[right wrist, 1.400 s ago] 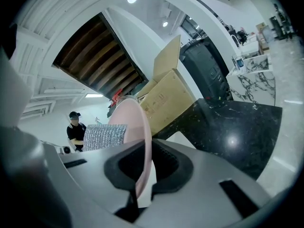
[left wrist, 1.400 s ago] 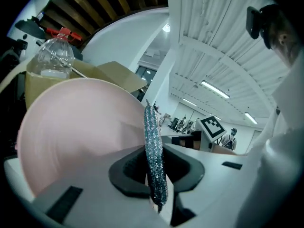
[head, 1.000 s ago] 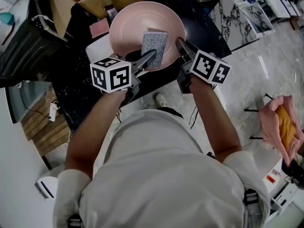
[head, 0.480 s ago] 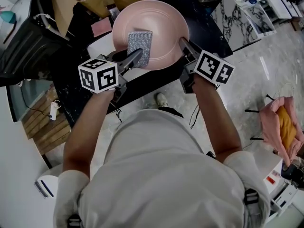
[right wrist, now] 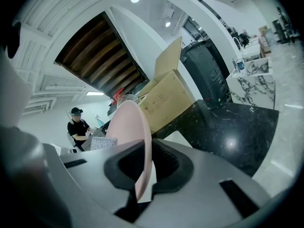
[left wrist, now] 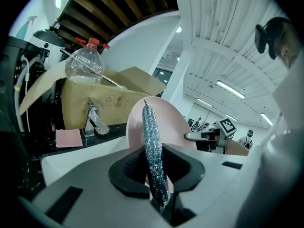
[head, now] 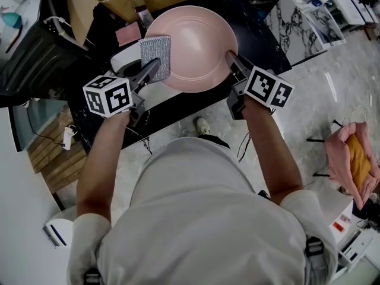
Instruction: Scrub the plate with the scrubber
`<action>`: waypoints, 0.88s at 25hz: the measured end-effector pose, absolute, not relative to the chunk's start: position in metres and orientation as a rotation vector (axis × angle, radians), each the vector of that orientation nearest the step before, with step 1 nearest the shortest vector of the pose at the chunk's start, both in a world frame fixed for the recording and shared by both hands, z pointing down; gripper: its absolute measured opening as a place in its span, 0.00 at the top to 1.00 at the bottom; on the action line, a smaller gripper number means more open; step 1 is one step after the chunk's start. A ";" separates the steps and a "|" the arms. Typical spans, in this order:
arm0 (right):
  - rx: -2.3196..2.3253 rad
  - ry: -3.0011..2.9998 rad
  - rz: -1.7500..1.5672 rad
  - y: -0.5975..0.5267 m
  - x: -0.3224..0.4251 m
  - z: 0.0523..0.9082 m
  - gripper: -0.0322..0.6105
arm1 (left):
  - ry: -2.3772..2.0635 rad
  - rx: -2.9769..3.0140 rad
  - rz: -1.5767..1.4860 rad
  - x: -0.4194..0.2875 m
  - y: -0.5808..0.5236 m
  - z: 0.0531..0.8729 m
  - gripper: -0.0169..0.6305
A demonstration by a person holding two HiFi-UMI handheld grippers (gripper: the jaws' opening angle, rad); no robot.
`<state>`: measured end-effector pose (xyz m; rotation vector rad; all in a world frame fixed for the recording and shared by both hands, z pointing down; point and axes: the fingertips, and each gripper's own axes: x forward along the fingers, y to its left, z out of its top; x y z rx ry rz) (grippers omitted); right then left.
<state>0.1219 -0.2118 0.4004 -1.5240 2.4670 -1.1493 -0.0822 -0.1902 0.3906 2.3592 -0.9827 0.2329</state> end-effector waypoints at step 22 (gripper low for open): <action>-1.464 2.525 -1.139 -0.209 0.090 0.390 0.92 | -0.727 2.457 0.194 0.032 -0.167 0.367 0.88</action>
